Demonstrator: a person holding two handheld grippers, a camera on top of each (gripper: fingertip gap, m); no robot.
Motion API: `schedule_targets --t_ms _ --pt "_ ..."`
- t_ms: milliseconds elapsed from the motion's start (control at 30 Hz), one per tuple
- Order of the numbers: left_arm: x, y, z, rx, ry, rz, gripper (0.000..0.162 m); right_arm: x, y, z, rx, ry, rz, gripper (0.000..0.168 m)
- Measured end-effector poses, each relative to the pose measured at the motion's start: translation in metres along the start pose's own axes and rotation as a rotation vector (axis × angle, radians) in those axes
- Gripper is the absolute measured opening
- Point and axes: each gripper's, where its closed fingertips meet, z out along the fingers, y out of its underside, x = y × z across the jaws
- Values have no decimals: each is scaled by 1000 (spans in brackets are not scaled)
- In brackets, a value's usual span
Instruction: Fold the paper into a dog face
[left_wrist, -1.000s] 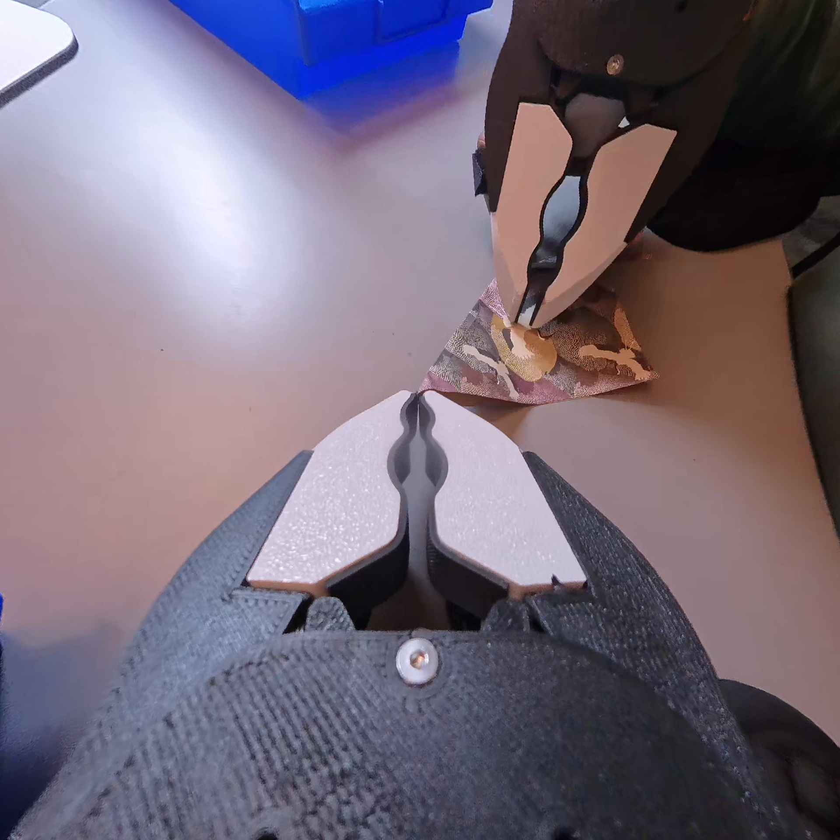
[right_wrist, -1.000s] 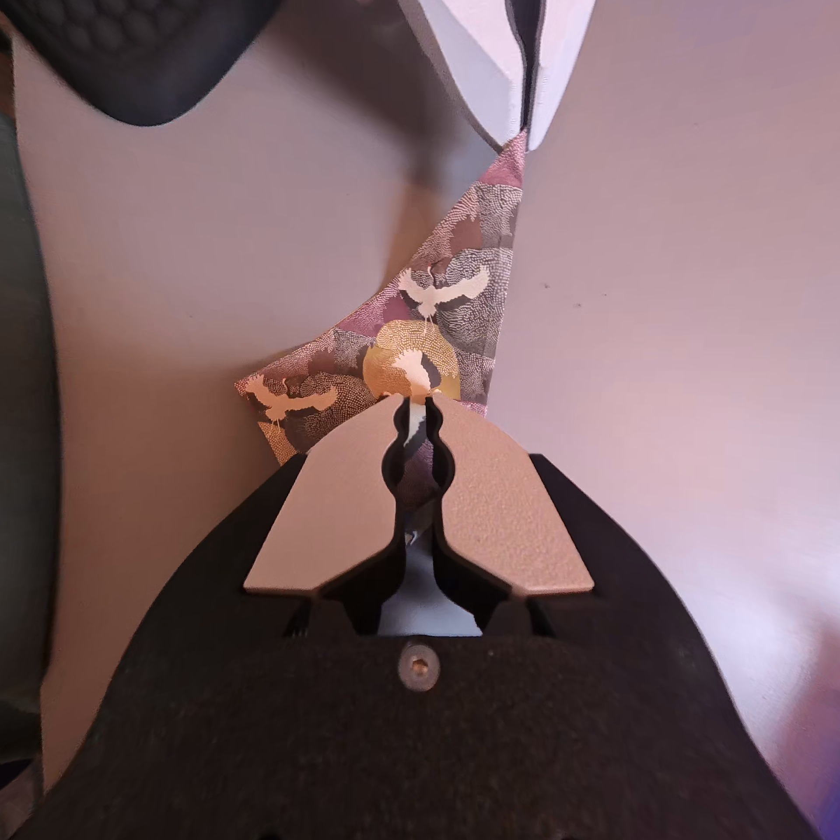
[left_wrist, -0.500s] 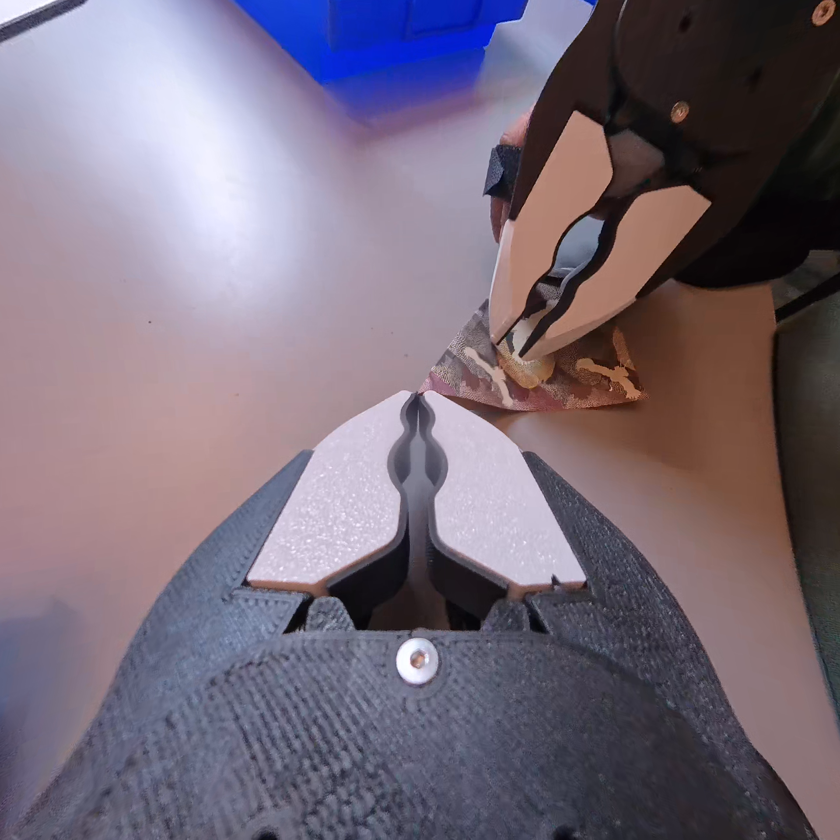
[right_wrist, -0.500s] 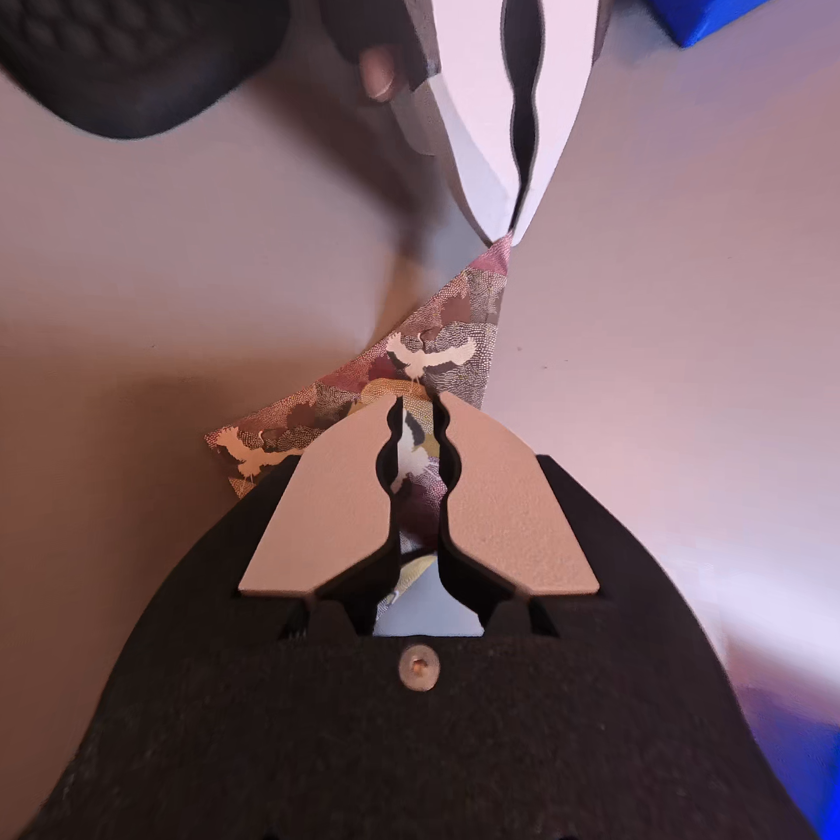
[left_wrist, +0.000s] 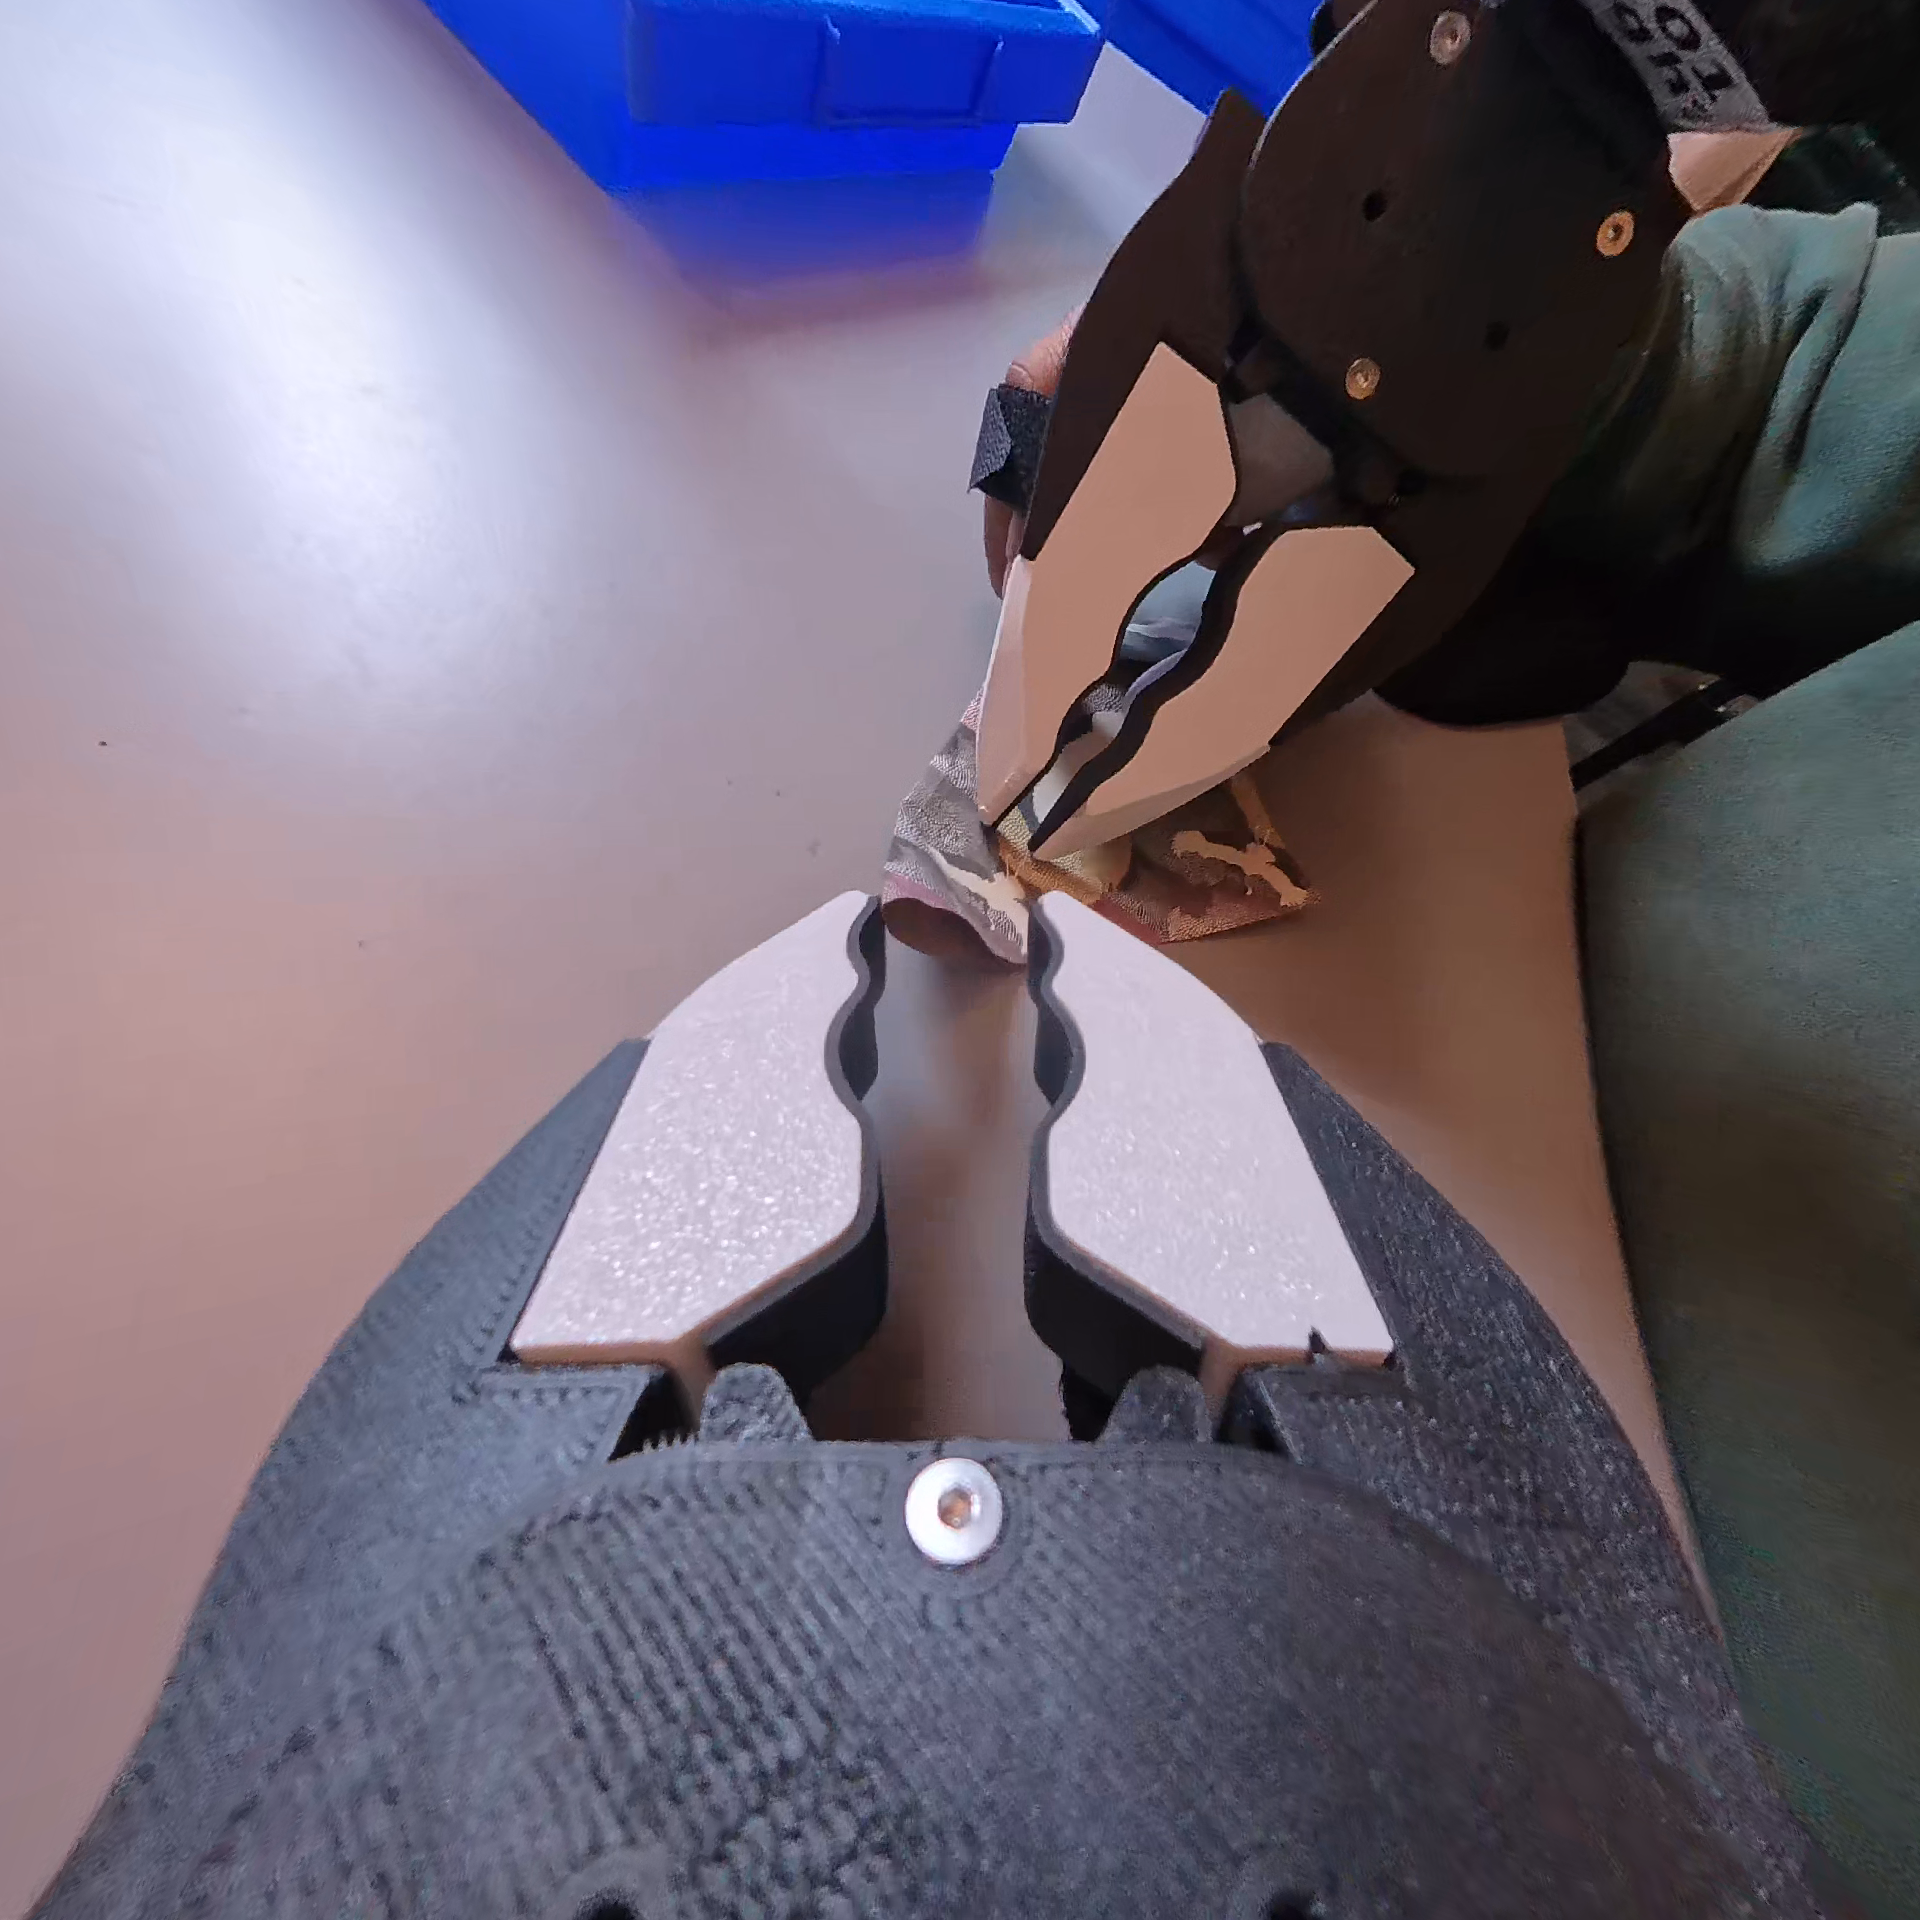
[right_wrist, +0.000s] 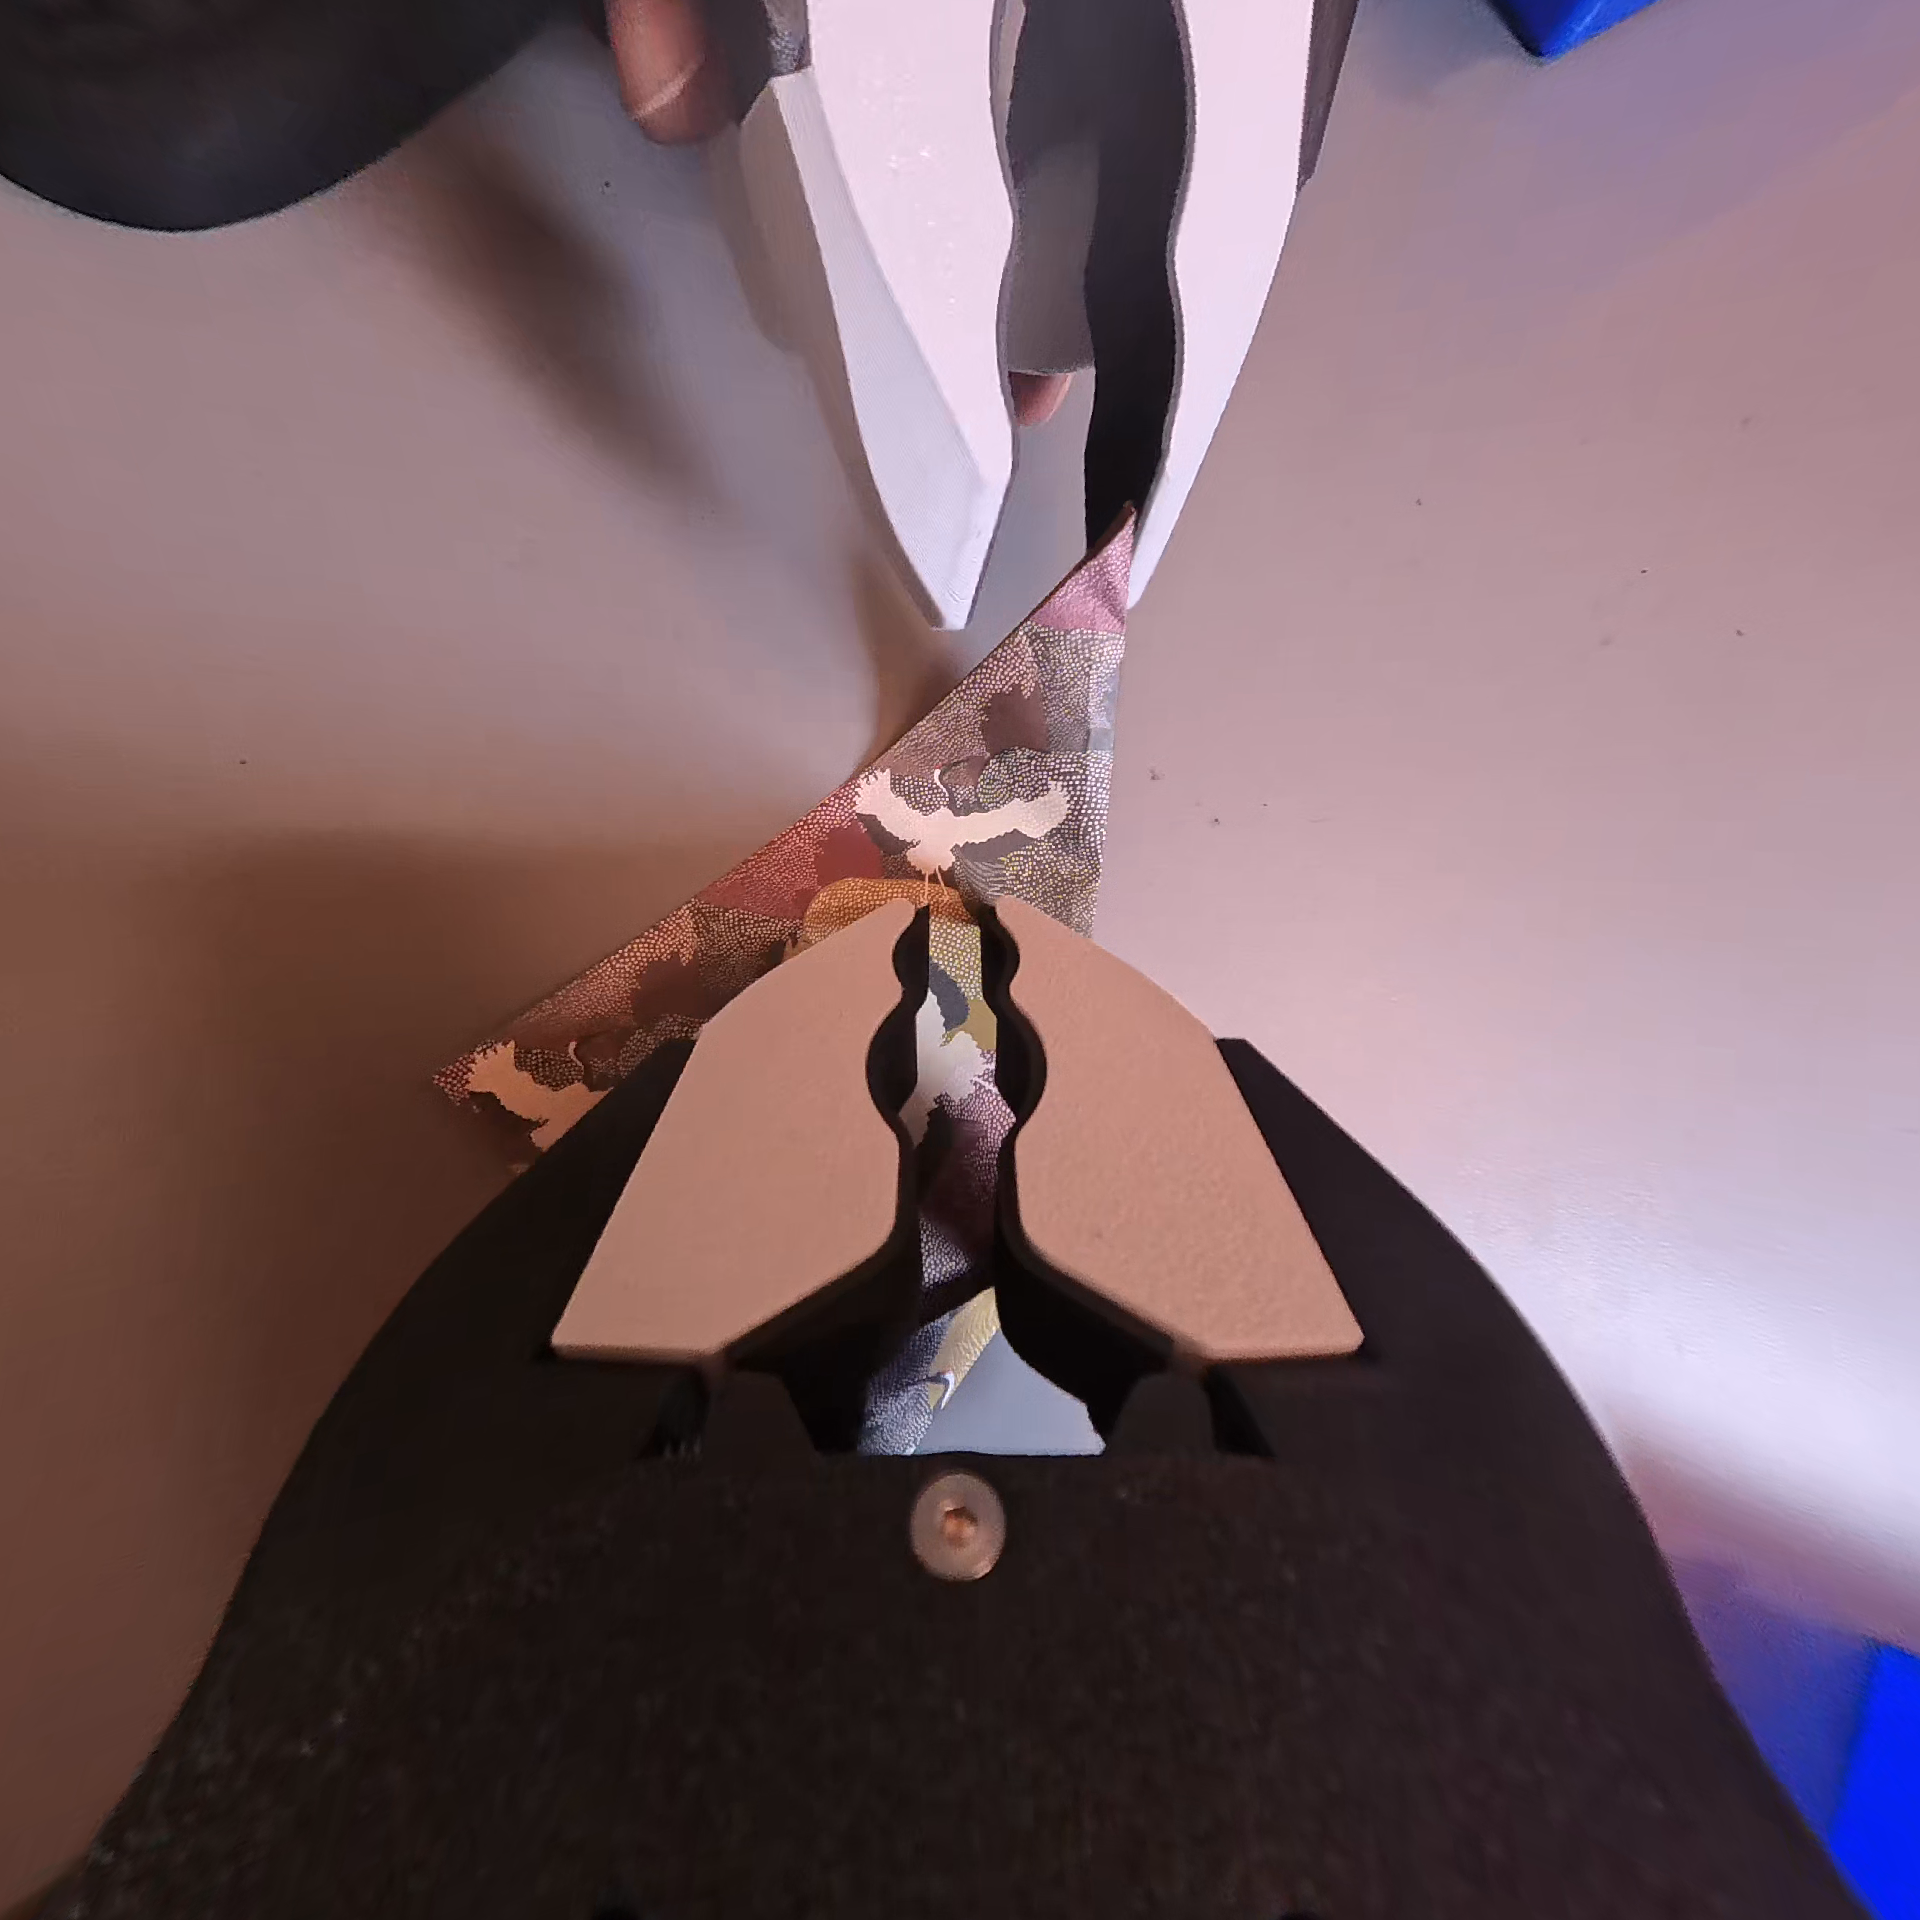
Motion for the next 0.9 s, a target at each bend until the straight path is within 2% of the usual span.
schedule_targets --t_ms 100,200,367,500,633,733,900 --pt "-4 -2 3 17 -20 -49 23 0 -1 0 7 4 -16 9" --pt "-8 -3 6 31 -45 -93 12 1 -1 0 19 11 -38 9" --pt "-9 -2 8 15 -74 -81 3 5 -1 0 35 22 -46 9" --pt "-10 -1 8 2 -99 -50 2 9 0 -3 45 30 -42 11" --pt "-10 -1 7 -8 -113 -22 2 16 -4 -14 97 5 47 10" --pt "-8 -3 7 0 -115 -16 2 17 3 -12 61 -8 79 1" --pt "-3 -6 10 6 -111 10 7 18 11 -6 11 -2 89 0"
